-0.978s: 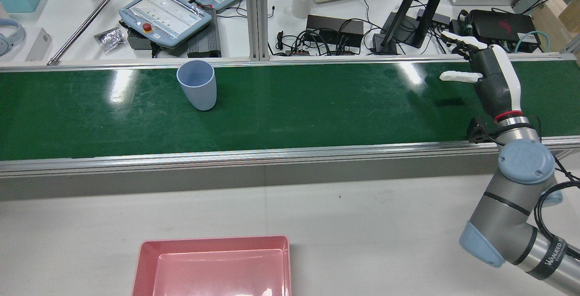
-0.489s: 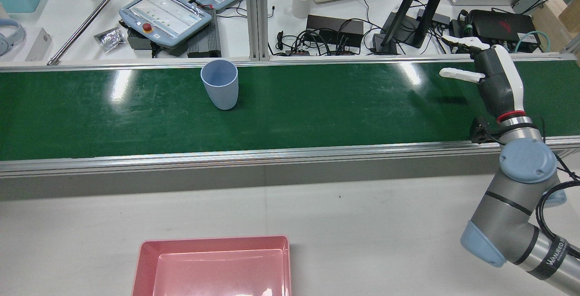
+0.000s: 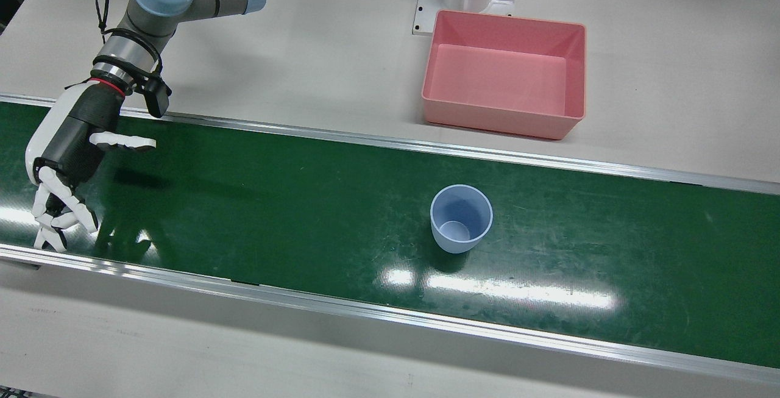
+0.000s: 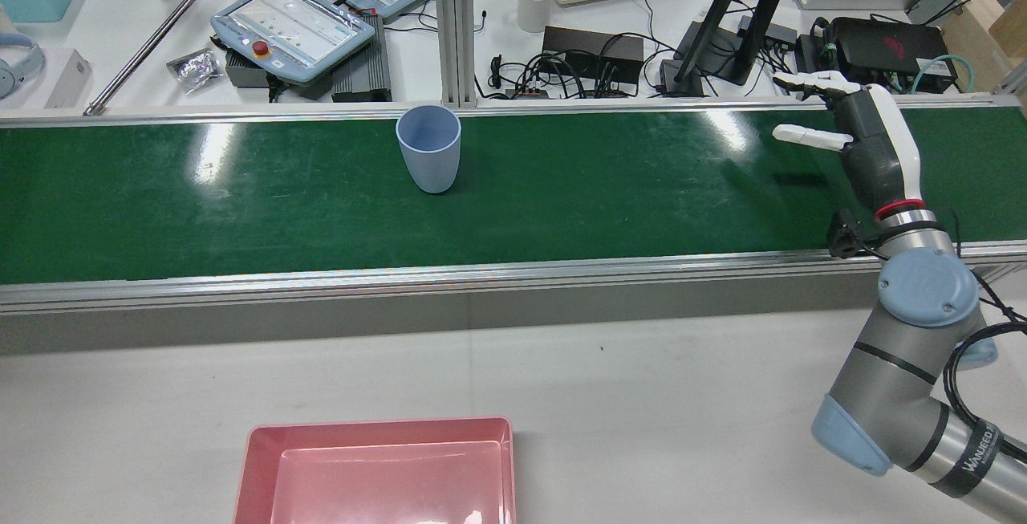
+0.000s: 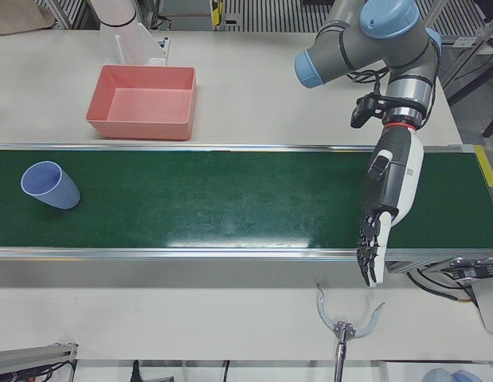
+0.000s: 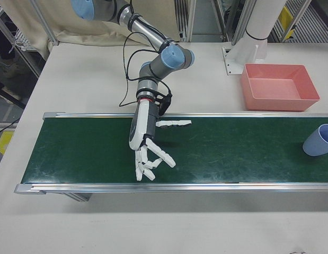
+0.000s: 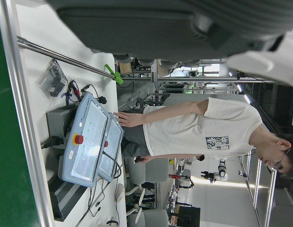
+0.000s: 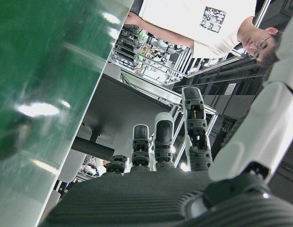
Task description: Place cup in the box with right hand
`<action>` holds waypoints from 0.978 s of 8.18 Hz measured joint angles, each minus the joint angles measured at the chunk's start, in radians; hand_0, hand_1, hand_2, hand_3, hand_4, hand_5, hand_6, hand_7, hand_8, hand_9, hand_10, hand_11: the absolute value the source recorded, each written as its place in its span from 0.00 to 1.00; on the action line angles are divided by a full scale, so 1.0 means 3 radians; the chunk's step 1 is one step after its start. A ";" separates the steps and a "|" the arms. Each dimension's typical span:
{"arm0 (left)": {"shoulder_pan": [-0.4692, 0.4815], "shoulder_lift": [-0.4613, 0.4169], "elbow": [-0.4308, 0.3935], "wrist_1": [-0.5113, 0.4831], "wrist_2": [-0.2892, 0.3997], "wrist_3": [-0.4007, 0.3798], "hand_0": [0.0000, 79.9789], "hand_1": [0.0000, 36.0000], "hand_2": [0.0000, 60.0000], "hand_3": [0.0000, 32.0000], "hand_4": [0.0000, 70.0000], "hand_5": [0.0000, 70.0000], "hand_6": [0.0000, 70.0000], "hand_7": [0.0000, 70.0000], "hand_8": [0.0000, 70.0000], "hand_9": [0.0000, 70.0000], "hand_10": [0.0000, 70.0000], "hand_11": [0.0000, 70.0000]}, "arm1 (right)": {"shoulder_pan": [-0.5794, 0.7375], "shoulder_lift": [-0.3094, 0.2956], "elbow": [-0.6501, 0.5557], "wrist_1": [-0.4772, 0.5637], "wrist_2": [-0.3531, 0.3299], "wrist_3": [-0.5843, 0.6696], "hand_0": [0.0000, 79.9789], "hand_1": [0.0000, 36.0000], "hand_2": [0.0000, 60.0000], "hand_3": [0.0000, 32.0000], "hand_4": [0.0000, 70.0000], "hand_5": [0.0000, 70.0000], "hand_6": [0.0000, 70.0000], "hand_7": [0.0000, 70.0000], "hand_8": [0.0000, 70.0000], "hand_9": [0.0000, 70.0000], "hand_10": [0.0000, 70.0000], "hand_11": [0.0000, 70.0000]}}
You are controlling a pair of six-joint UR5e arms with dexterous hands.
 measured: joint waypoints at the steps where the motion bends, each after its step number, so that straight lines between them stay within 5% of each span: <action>1: 0.0001 0.0000 0.0000 0.0000 0.0000 0.0000 0.00 0.00 0.00 0.00 0.00 0.00 0.00 0.00 0.00 0.00 0.00 0.00 | -0.0005 0.0001 0.0000 0.0000 0.0000 0.0000 0.52 0.06 0.00 0.00 0.47 0.03 0.21 0.99 0.16 0.39 0.08 0.12; 8: -0.0003 0.0000 0.0000 0.0000 0.0000 0.0000 0.00 0.00 0.00 0.00 0.00 0.00 0.00 0.00 0.00 0.00 0.00 0.00 | -0.0066 0.0012 0.0015 -0.0005 0.0000 -0.0005 0.55 0.08 0.00 0.00 0.44 0.04 0.21 0.98 0.17 0.41 0.09 0.13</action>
